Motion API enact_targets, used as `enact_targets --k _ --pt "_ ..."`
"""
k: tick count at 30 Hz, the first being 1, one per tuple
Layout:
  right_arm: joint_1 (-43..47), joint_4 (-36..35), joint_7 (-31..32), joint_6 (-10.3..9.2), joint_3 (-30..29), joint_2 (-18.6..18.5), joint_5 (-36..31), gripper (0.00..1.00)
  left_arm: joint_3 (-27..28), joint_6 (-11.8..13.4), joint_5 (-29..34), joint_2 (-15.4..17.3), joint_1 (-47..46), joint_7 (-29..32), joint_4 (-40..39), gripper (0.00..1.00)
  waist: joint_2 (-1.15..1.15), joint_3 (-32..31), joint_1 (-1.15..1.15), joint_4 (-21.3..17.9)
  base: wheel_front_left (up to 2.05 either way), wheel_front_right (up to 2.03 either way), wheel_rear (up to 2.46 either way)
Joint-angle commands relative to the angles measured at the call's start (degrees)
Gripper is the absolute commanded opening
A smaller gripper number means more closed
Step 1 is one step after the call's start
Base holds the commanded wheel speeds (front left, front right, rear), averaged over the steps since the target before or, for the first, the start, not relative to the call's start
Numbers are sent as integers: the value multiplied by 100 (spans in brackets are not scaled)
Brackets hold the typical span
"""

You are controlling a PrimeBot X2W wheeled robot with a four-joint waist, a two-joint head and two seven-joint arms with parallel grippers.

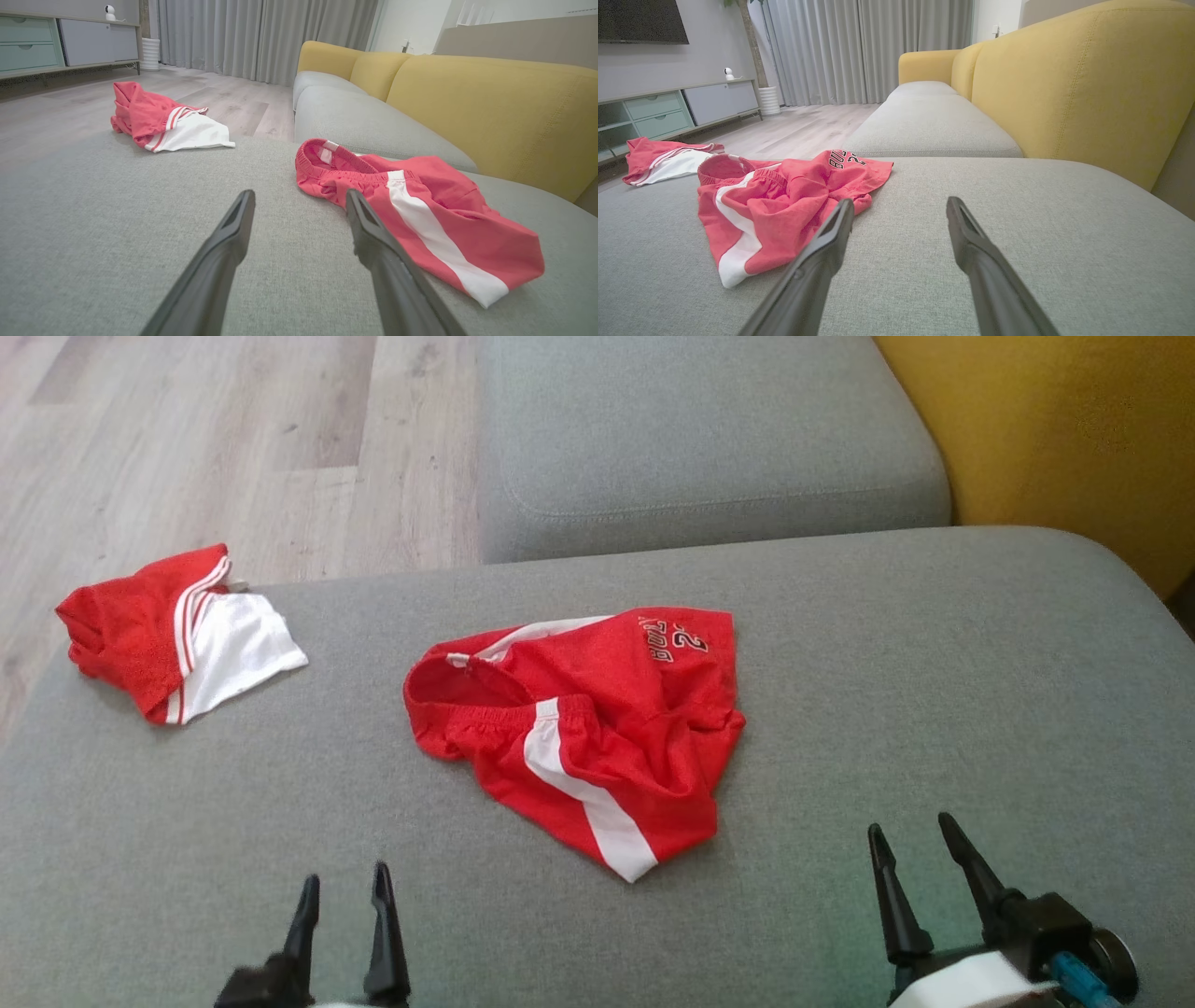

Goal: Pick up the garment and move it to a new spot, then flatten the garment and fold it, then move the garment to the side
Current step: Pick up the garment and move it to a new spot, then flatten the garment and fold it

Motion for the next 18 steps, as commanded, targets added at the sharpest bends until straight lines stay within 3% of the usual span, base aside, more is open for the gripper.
enact_targets --k 1,18 --pt "-175 -184 -62 -4 135 -31 24 100 185 21 48 -10 -169 -70 -209 100 0 -20 1 4 0 0 0" --pt "-154 -74 -62 -4 191 -31 136 100 -54 76 73 68 235 152 -722 100 0 -28 1 22 0 0 0"
